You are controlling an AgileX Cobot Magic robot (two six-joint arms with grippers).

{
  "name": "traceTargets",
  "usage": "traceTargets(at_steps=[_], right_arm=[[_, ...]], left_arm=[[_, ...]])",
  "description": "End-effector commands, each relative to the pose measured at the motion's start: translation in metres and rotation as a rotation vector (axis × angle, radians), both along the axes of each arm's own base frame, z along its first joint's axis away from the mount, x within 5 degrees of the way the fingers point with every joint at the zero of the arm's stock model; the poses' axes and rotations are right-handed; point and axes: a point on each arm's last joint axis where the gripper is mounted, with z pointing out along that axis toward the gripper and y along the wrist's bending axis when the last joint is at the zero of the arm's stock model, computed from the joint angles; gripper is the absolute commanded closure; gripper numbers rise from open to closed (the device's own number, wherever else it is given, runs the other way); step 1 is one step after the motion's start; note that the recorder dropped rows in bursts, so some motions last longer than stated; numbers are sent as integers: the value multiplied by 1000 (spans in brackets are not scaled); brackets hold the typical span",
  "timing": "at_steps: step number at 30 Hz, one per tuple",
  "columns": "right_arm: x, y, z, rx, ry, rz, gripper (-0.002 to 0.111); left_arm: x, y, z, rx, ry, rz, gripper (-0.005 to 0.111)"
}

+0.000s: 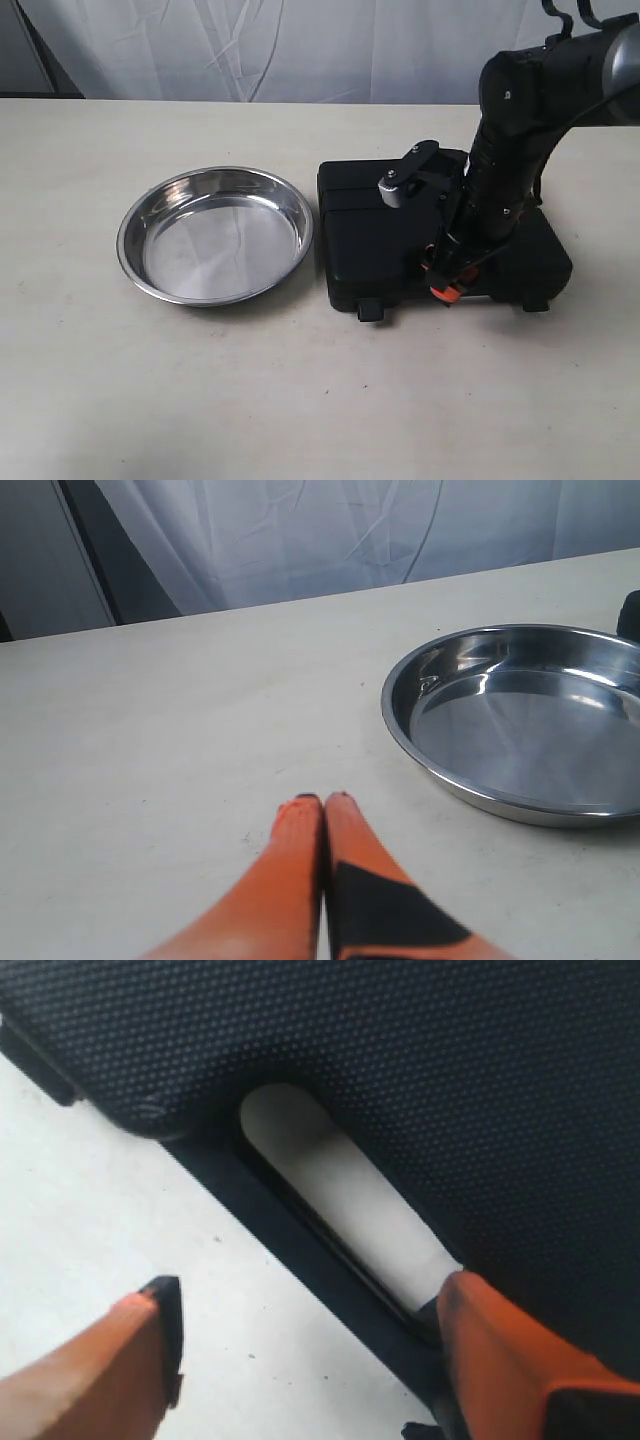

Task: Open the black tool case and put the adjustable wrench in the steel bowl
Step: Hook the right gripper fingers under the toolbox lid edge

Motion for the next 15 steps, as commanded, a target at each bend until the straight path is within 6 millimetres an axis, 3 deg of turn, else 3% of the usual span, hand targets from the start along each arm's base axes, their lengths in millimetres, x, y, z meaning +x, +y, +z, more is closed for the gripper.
traceTargets(at_steps=[1, 12, 15], right_arm=[[4, 1, -6, -3, -13, 3, 39], [6, 3, -13, 0, -8, -2, 40], [6, 3, -17, -4, 0, -2, 50]], left_arm=[[0, 0, 0, -4, -10, -2, 106], [0, 0, 0, -4, -10, -2, 106], [0, 0, 0, -4, -10, -2, 106]])
